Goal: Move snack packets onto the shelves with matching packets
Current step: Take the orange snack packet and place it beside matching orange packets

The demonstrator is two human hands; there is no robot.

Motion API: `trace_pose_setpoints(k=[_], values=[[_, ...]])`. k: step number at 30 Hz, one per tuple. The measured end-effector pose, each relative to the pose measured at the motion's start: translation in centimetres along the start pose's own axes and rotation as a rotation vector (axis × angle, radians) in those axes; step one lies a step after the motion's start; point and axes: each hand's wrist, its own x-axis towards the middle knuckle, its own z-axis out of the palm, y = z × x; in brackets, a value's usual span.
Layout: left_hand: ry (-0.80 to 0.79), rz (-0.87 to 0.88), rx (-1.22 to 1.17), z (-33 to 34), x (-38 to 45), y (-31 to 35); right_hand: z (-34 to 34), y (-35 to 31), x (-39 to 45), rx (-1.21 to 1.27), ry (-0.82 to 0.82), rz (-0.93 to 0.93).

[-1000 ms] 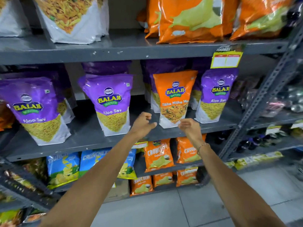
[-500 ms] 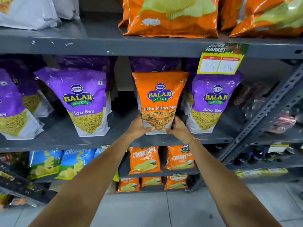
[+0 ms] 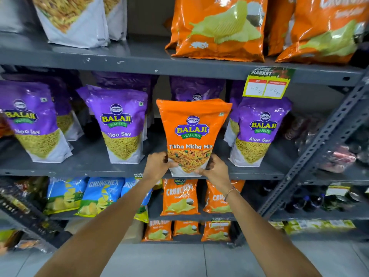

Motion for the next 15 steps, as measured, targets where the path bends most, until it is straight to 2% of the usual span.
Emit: trace_pose_setpoints(k=[7,10,15], values=[[0.068,0.128,-0.160,-8.9,-6.1,2.1,3.2,-7.5,-6.0,0.002,0.067,-0.173],[0.111,0.193,-0.232,-13.9,-7.9,3.2,5.2,-12.3,-8.0,0.026,0.095,-0.248],[0.176,0.321,-0.220,-23.3,-9.4,5.8,7.5,-22.0,-10.0,0.068,0.101,-0.368]])
